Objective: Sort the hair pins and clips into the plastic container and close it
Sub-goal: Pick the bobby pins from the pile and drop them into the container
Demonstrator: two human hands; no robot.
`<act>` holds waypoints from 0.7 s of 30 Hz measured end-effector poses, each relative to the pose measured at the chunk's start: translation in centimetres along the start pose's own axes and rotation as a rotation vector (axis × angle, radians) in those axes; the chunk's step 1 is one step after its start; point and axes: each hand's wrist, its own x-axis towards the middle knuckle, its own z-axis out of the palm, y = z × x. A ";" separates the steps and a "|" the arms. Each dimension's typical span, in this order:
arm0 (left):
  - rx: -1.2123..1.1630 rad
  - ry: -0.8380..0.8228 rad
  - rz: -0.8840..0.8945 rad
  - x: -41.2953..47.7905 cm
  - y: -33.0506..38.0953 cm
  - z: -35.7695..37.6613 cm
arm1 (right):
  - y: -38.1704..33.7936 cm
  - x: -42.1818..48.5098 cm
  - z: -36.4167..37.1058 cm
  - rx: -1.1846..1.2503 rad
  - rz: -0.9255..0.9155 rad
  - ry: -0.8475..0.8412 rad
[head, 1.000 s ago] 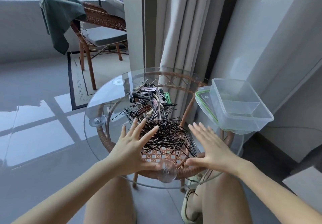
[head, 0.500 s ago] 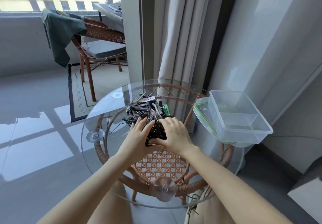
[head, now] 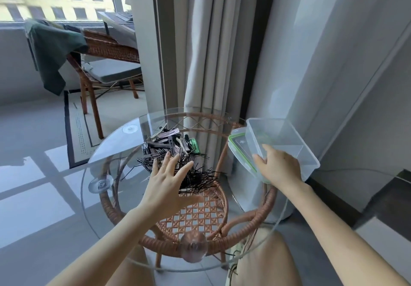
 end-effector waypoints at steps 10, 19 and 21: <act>-0.041 0.032 -0.082 -1.0 -1.5 -0.9 | -0.9 0.3 0.4 0.036 -0.200 -0.102; -0.078 0.059 -0.261 -4.2 -1.9 -3.7 | -5.8 -3.8 0.5 0.169 -0.405 -0.199; -0.089 -0.037 -0.272 -4.4 -1.4 -4.0 | -6.8 -3.1 2.3 0.070 -0.348 -0.341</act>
